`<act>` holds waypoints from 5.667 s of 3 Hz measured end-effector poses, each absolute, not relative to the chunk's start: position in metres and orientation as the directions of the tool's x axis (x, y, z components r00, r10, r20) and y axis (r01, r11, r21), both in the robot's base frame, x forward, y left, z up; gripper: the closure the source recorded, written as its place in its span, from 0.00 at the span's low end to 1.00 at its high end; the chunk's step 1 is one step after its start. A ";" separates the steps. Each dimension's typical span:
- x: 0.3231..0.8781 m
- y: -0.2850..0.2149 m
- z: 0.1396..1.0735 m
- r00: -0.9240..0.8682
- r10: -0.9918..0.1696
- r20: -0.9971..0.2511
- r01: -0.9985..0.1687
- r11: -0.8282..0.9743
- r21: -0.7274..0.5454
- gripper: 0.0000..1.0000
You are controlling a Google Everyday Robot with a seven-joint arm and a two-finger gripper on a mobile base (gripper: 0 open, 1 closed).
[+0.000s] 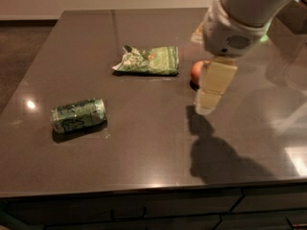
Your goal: Place green can upright
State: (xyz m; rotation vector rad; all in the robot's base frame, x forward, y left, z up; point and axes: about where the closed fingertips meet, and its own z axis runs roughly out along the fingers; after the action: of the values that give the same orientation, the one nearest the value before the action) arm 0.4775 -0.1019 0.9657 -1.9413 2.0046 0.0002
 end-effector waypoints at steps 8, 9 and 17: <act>0.484 0.119 0.879 0.317 -0.931 -0.180 -0.947 -0.301 -0.113 0.00; 0.488 0.125 0.869 0.316 -0.935 -0.162 -0.947 -0.301 -0.110 0.00; 0.555 0.110 0.922 0.458 -0.881 -0.115 -0.846 -0.393 -0.360 1.00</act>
Offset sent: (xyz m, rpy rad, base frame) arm 0.0190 0.1267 -0.0241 0.0322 0.0441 0.1867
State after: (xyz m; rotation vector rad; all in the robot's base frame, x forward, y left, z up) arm 0.5546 0.1096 0.9216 -2.3461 1.4591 -0.1324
